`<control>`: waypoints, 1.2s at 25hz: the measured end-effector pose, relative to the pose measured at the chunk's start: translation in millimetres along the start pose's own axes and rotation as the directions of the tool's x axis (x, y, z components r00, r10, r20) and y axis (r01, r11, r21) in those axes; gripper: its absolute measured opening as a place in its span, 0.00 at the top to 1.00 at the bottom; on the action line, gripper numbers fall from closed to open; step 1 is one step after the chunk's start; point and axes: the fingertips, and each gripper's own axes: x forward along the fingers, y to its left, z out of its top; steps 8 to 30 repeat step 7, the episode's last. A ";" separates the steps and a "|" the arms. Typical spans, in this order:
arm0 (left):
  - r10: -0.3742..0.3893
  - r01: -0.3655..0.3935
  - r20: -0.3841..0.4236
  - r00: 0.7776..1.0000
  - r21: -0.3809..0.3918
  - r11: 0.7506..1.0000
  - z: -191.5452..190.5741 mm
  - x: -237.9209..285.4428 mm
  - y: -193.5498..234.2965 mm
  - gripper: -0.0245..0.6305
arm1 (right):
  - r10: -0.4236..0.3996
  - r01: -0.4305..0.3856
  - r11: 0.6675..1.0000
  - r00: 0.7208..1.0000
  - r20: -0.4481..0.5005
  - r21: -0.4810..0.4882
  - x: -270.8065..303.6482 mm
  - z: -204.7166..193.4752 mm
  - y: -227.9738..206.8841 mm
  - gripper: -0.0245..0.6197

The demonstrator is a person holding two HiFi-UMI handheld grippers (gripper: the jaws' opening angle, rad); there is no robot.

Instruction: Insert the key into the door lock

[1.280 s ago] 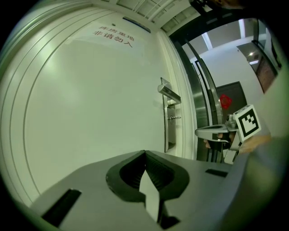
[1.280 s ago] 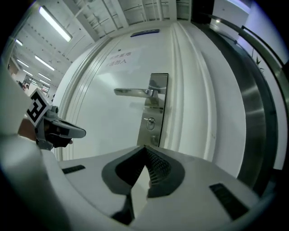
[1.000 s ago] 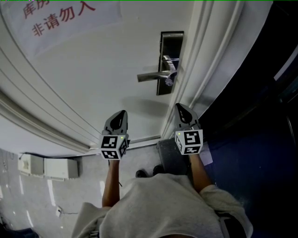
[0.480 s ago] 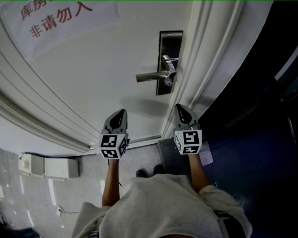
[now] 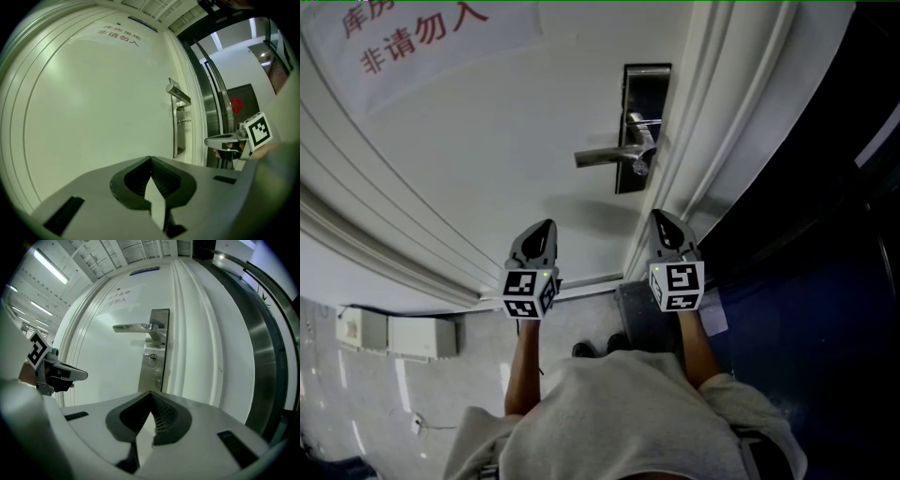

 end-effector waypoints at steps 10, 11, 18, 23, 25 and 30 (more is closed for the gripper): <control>0.000 0.000 0.002 1.000 0.001 1.000 2.6 1.6 -0.1 0.94 | 0.009 -0.009 1.000 1.000 -0.018 0.005 1.3 0.0 2.5 0.93; 0.000 0.000 0.002 1.000 0.001 1.000 2.6 1.6 -0.1 0.94 | 0.009 -0.009 1.000 1.000 -0.018 0.005 1.3 0.0 2.5 0.93; 0.000 0.000 0.002 1.000 0.001 1.000 2.6 1.6 -0.1 0.94 | 0.009 -0.009 1.000 1.000 -0.018 0.005 1.3 0.0 2.5 0.93; 0.000 0.000 0.002 1.000 0.001 1.000 2.6 1.6 -0.1 0.94 | 0.009 -0.009 1.000 1.000 -0.018 0.005 1.3 0.0 2.5 0.93; 0.000 0.000 0.002 1.000 0.001 1.000 2.6 1.6 -0.1 0.94 | 0.009 -0.009 1.000 1.000 -0.018 0.005 1.3 0.0 2.5 0.93; 0.000 0.000 0.002 1.000 0.001 1.000 2.6 1.6 -0.1 0.94 | 0.009 -0.009 1.000 1.000 -0.018 0.005 1.3 0.0 2.5 0.93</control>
